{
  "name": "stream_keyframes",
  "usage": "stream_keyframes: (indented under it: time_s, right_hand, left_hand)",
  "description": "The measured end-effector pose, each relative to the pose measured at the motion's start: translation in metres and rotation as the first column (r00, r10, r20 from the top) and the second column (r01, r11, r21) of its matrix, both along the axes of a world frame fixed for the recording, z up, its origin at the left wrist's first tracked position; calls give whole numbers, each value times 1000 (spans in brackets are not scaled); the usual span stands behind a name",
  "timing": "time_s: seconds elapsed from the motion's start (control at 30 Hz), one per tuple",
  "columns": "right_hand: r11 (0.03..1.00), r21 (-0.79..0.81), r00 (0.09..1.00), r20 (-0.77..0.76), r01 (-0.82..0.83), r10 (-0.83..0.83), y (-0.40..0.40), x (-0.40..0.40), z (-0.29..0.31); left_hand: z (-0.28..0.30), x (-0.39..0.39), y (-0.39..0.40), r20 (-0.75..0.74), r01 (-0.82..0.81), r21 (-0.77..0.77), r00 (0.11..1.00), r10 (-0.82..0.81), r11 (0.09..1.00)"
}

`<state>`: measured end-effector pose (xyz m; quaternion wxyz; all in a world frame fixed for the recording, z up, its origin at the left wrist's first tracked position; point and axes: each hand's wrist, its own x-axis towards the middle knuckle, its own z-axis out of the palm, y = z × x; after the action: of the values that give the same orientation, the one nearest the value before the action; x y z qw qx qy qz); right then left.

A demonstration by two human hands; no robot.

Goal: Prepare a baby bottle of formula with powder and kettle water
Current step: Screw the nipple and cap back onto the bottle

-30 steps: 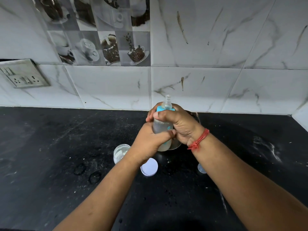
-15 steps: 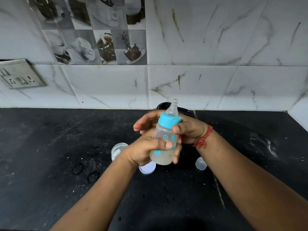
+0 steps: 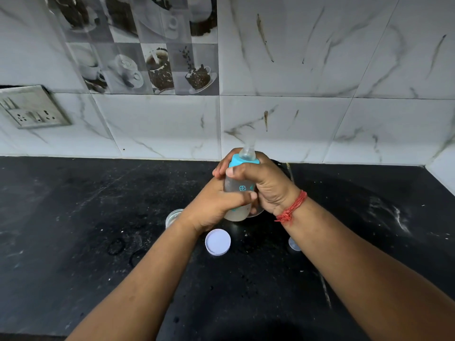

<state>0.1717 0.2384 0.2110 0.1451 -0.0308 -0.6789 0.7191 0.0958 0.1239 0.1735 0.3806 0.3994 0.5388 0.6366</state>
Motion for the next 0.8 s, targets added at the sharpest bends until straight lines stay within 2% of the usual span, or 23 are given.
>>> stream_keyframes:
  time_s: [0.13,0.37,0.5,0.63,0.8]
  right_hand:
    - [988,-33,989,13,149,-149,0,-6,-14]
    - [928,-102,931,101,359,-350,-3,-19,-42]
    - [928,-56,906,247,368,-345,-2,-21,-58]
    - [961,3,926,269,275,-266,6,-12,-72]
    - [928,12,876,325,372,-356,28,17,-99]
  left_hand:
    - [-13,6,9,-253,-250,-50,940,230,967]
    - [-35,19,22,-413,-562,-90,772,483,822]
    - [-49,21,23,-380,-617,-95,748,545,781]
    - [-64,17,18,-359,-581,-119,781,511,805]
    - [-87,9,12,-371,-556,-206,806,462,805]
